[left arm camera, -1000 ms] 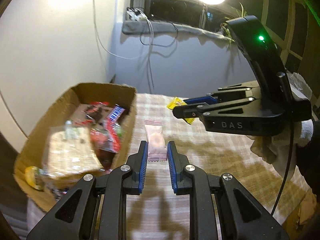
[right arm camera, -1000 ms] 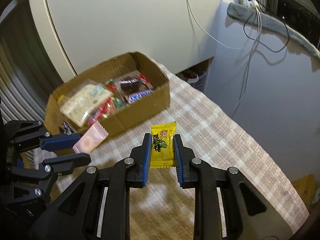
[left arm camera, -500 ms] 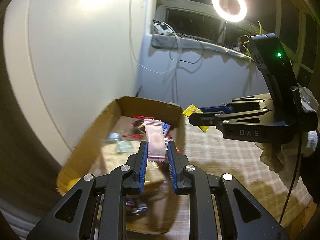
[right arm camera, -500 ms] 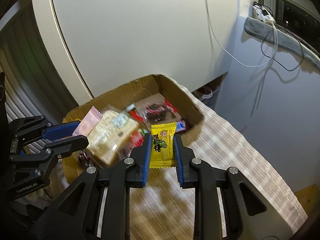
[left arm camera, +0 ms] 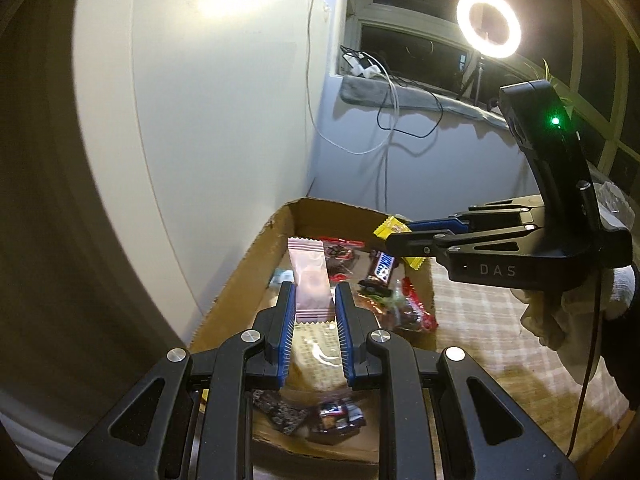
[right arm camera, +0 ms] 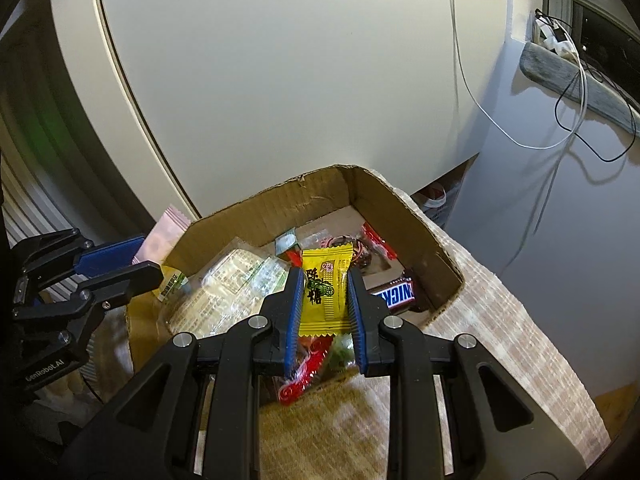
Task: Organize snacks
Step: 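Carry the pink and yellow candies over the cardboard box with both tools, then open both tools to drop the pink and yellow candies into the box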
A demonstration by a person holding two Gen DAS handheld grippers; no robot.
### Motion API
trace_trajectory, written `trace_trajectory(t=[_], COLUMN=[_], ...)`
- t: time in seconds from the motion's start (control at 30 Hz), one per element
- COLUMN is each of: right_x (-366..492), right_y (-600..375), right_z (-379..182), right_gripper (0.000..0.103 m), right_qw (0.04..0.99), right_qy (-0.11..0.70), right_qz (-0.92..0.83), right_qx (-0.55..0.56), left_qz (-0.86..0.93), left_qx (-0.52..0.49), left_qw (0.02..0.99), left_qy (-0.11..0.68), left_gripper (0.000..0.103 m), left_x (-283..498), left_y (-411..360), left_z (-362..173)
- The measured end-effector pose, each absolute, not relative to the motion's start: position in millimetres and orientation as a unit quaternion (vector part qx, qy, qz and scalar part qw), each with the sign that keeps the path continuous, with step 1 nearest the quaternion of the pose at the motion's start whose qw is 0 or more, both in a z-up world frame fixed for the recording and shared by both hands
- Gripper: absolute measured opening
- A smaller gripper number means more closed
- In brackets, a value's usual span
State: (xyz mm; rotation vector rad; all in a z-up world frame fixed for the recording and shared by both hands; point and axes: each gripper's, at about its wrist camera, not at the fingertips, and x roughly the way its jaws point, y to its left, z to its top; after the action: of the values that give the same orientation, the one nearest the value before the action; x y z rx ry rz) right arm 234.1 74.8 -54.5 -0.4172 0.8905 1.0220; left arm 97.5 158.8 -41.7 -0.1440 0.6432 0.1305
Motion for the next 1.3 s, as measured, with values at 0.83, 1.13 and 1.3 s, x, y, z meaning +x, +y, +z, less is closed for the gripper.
trace_trajectory(t=[0.83,1.13,1.3], right_x=[237.3,235.6,235.6], right_y=[83.1,80.0,77.6], right_z=[-62.4,-60.5,-60.4], right_gripper=[0.043,0.077,0.079], right_qw=[0.764,0.774,0.777], right_qy=[0.413,0.404,0.405], right_qz=[0.455,0.443,0.436], right_qx=[-0.197,-0.202,-0.205], left_qz=[0.072,0.076,0.079], left_qx=[-0.068,-0.065,-0.065], left_qw=[0.943,0.944,0.943], left_qy=[0.319,0.315,0.316], left_gripper=[0.031,0.063,0.067], left_x=[101.1,99.6,99.0], left_y=[164.8,163.8,163.8], left_z=[-47.9,-47.4,-46.7])
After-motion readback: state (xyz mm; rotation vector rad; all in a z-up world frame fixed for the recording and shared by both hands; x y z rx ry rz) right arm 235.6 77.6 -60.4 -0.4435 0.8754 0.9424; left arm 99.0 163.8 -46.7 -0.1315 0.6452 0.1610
